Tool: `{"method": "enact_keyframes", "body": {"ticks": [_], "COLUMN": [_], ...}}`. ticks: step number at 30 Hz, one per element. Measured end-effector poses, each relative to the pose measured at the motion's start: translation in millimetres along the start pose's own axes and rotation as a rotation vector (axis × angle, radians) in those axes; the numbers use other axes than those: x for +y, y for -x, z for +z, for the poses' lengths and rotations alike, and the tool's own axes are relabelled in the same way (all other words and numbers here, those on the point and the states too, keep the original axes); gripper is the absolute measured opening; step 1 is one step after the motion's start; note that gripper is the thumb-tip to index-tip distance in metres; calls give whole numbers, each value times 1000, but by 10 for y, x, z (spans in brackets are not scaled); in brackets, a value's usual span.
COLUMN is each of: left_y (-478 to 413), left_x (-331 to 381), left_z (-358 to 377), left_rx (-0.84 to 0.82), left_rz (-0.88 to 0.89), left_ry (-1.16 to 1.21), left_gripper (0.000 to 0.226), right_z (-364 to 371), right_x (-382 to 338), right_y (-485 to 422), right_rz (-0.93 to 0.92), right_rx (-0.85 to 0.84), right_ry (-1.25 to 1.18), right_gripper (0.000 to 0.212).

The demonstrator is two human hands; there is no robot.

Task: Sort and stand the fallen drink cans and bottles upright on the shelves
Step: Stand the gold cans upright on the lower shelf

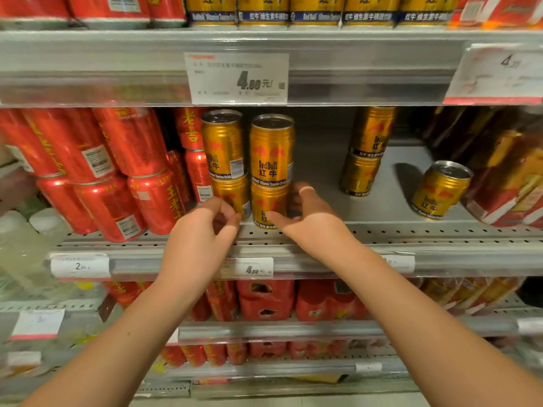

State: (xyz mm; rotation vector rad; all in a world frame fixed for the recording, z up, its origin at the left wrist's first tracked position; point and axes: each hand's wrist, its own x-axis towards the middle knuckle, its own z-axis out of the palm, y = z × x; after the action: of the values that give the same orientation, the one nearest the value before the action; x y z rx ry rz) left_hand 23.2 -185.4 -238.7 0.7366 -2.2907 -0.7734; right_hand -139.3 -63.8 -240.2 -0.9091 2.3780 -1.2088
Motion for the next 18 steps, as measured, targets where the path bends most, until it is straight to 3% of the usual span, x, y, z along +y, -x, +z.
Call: {"method": "enact_keyframes", "body": {"ticks": [3,9,14,18], "left_y": [72,27,-326,-662], "left_x": [177,884,1428,1697], "left_z": [5,405,1075,1418], "left_rx": [-57,-169,-80,-56], "left_rz": [45,211,-28,-182], "left_ry": [51,26,202,241], "left_gripper": [8,11,35,75], "right_z": [-98,-795,-1266,-1383], "right_x": [60,505,815,996], "right_y": [143,276,143,160], "right_rz": [-19,20,98,63], "right_rx": [47,272,172,69], "right_ry": [88,75,1,48], "right_gripper": [87,59,64,66]}}
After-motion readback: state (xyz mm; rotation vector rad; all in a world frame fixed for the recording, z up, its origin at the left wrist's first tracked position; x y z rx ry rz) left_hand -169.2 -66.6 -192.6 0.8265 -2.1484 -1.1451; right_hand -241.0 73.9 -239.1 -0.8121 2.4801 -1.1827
